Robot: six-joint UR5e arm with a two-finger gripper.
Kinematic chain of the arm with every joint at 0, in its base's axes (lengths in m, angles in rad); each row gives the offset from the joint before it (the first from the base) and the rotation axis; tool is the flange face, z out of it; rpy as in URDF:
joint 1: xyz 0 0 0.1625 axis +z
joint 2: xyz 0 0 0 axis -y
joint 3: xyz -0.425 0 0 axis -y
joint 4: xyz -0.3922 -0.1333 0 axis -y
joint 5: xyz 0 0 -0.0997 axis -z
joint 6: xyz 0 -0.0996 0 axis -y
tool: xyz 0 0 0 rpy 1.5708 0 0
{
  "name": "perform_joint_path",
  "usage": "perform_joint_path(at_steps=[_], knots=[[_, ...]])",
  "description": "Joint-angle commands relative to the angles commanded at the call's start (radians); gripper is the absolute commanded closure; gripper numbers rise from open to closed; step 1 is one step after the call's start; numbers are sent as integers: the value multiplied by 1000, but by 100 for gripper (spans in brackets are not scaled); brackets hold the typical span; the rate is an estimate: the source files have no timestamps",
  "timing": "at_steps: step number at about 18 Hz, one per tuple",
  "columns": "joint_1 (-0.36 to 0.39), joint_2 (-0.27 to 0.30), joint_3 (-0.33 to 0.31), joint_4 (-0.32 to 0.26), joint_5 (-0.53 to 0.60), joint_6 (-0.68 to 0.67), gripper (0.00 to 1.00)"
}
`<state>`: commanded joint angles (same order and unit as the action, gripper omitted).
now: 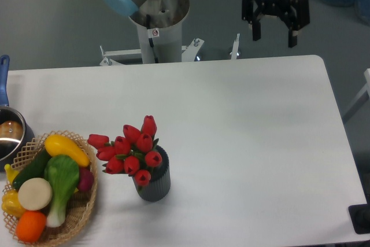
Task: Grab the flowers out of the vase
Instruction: 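Open the gripper and begin moving it toward the tulip vase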
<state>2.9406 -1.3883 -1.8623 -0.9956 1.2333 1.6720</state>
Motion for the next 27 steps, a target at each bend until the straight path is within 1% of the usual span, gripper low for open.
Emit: perform_joint_path(at_steps=[6, 9, 11, 13, 15, 19, 21, 23, 24, 27], knots=[[3, 6, -8, 2, 0, 0, 0], [2, 17, -38, 3, -6, -3, 0], [5, 18, -64, 27, -53, -21, 0], [3, 25, -86, 35, -96, -102, 0], [-2, 26, -90, 38, -115, -172, 0], [-5, 20, -100, 41, -167, -205, 0], [-5, 20, -110, 41, -237, -230, 0], [-8, 20, -129, 43, -310, -282, 0], [-8, 20, -135, 43, -327, -299, 0], [-11, 20, -144, 44, -328, -316, 0]])
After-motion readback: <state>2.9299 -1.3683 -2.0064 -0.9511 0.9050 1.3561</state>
